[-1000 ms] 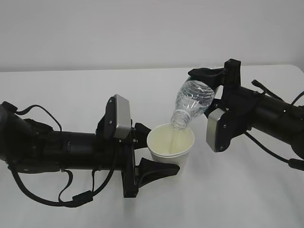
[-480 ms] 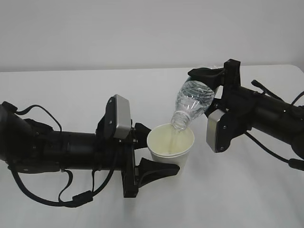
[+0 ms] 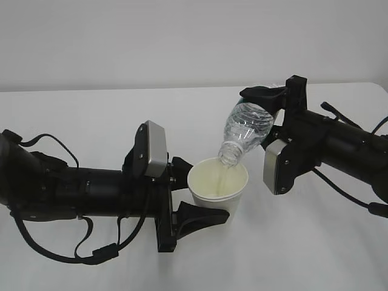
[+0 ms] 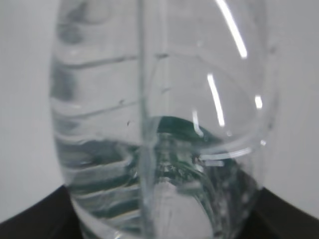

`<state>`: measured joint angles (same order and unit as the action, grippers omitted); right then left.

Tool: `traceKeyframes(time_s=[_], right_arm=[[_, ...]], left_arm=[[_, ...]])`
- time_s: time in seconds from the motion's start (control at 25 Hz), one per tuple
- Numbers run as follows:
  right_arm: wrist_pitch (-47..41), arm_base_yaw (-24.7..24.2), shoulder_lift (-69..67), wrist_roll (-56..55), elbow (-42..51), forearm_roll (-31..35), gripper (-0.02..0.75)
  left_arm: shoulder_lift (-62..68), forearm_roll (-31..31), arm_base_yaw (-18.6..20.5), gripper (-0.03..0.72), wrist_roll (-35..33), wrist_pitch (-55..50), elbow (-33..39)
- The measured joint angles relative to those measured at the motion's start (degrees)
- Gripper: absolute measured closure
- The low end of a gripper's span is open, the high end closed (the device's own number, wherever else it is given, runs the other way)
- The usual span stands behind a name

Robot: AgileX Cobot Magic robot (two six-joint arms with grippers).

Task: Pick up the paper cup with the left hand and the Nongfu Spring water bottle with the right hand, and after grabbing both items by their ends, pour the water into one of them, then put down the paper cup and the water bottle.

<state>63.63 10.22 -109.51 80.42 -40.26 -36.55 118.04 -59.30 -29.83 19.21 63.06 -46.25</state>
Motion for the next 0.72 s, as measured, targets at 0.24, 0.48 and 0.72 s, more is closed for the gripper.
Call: traceKeyframes(time_s=[0.24, 0.48, 0.72], right_arm=[[0.12, 0.03, 0.0, -0.83, 0.0, -0.08, 0.272], [0.2, 0.03, 0.0, -0.97, 0.0, -0.08, 0.272], [0.25, 0.03, 0.0, -0.97, 0.0, -0.08, 0.272]], left_arm=[[0.0, 0.0, 0.0, 0.207, 0.0, 0.0, 0.0], [0.0, 0.0, 0.0, 0.207, 0.0, 0.0, 0.0], [0.0, 0.0, 0.0, 0.207, 0.0, 0.0, 0.0]])
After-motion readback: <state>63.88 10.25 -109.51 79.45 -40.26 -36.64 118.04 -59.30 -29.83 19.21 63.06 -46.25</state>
